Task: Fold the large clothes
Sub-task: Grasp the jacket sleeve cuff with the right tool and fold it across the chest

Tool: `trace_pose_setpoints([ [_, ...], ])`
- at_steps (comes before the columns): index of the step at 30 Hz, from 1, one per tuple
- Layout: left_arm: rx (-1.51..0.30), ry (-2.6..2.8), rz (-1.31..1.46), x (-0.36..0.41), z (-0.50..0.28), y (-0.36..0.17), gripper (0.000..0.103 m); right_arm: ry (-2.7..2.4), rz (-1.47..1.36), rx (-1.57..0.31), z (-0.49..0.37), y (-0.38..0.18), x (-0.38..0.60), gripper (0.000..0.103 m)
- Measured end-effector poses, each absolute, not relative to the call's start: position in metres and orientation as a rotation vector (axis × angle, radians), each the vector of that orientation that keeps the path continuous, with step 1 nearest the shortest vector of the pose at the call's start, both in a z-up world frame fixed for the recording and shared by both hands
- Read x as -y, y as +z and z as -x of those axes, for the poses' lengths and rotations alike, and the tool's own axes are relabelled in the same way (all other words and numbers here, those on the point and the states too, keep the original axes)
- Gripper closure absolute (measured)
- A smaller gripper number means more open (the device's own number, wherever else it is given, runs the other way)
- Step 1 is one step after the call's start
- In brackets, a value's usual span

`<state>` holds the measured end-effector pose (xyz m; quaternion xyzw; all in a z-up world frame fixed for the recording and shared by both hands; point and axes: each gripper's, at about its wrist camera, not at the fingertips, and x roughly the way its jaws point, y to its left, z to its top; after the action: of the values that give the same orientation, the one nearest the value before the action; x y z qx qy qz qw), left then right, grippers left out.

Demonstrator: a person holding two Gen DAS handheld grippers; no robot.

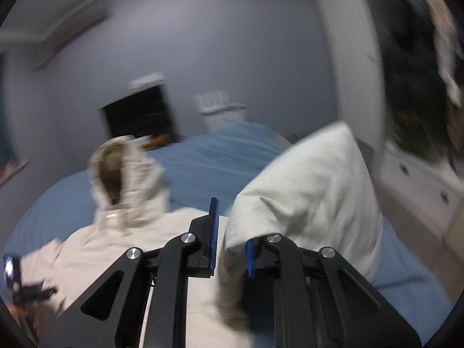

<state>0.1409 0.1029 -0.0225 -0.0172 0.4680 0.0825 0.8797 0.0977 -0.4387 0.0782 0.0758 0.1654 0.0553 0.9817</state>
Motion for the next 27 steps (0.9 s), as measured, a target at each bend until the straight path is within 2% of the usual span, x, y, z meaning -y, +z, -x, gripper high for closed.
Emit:
trace_pose_setpoints([
  [5, -0.963, 0.159, 0.033, -0.101, -0.138, -0.021, 0.006, 0.294, -0.110, -0.467, -0.105, 0.058, 0.352, 0.090],
  [12, -0.980, 0.131, 0.036, -0.100, -0.137, -0.031, 0.006, 0.328, -0.041, -0.746, -0.123, -0.040, 0.278, 0.090],
  [15, -0.982, 0.095, 0.008, -0.092, -0.136, -0.034, 0.006, 0.323, -0.019, -0.833, -0.130, -0.059, 0.272, 0.089],
  [16, -0.975, 0.078, -0.004, -0.088, -0.136, -0.033, 0.006, 0.329, -0.018, -0.844, -0.126, -0.059, 0.277, 0.085],
  [18, -0.939, 0.024, -0.033, -0.075, -0.132, -0.024, 0.006, 0.367, -0.029, -0.858, -0.112, -0.050, 0.290, 0.071],
  [19, -0.922, 0.005, -0.040, -0.070, -0.130, -0.020, 0.006, 0.383, -0.031, -0.864, -0.109, -0.047, 0.292, 0.058],
  [20, -0.902, -0.025, -0.052, -0.061, -0.127, -0.014, 0.006, 0.397, -0.034, -0.873, -0.102, -0.042, 0.300, 0.051],
  [21, -0.888, -0.051, -0.061, -0.054, -0.125, -0.009, 0.006, 0.414, -0.039, -0.890, -0.096, -0.039, 0.307, 0.049],
  [25, -0.875, -0.123, -0.097, -0.027, -0.116, -0.001, 0.006, 0.461, -0.096, -0.963, -0.080, -0.028, 0.331, 0.027],
  [27, -0.883, -0.162, -0.107, -0.013, -0.113, 0.002, 0.006, 0.455, -0.129, -0.957, -0.070, -0.018, 0.351, 0.026],
])
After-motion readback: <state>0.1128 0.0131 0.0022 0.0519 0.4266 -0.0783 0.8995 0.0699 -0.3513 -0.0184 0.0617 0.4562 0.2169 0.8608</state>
